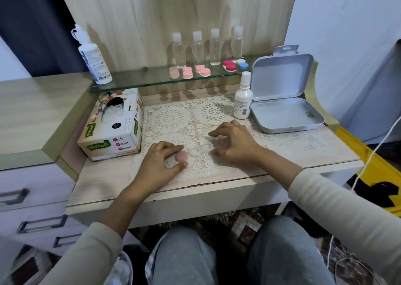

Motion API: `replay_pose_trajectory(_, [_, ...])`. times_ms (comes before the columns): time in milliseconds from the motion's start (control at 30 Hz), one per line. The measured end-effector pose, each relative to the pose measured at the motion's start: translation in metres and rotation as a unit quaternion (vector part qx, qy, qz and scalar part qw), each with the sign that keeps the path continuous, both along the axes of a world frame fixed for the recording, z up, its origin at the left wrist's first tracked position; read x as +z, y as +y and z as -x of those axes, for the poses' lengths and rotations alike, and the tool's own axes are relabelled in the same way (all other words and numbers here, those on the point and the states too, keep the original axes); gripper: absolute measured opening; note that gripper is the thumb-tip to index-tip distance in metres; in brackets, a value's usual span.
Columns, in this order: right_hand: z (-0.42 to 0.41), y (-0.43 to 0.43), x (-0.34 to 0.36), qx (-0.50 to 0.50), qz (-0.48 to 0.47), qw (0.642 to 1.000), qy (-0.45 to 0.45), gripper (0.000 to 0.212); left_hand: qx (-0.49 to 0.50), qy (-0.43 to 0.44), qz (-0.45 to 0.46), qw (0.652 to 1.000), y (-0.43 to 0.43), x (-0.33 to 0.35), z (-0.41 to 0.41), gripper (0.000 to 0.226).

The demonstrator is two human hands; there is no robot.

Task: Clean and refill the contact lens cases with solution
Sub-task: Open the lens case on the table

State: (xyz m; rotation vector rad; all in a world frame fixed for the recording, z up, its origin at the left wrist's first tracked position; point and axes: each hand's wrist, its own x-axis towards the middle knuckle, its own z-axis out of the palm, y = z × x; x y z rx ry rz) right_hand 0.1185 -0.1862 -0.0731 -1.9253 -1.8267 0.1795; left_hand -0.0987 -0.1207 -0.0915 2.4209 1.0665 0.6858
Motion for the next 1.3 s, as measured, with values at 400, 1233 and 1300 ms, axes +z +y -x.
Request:
replay_pose_trajectory(400, [0.01,0.0,-0.017,0.014,-0.111,0.993,0.05,0.026,-0.001,-0.08,0.019,0.997,-0.001,0.003,-0.005,0.02])
replay_pose_trajectory(1233, [0.013,-0.006,-0.021,0.016,-0.115,0.991,0.071,0.035,-0.094,-0.076,0.133,0.984,-0.001,0.023,-0.03,0.039])
replay_pose_trajectory(1300, [0.013,-0.006,-0.022,0.017,-0.112,0.991,0.068,0.032,-0.064,-0.07,0.115,0.989,0.0,0.023,-0.03,0.037])
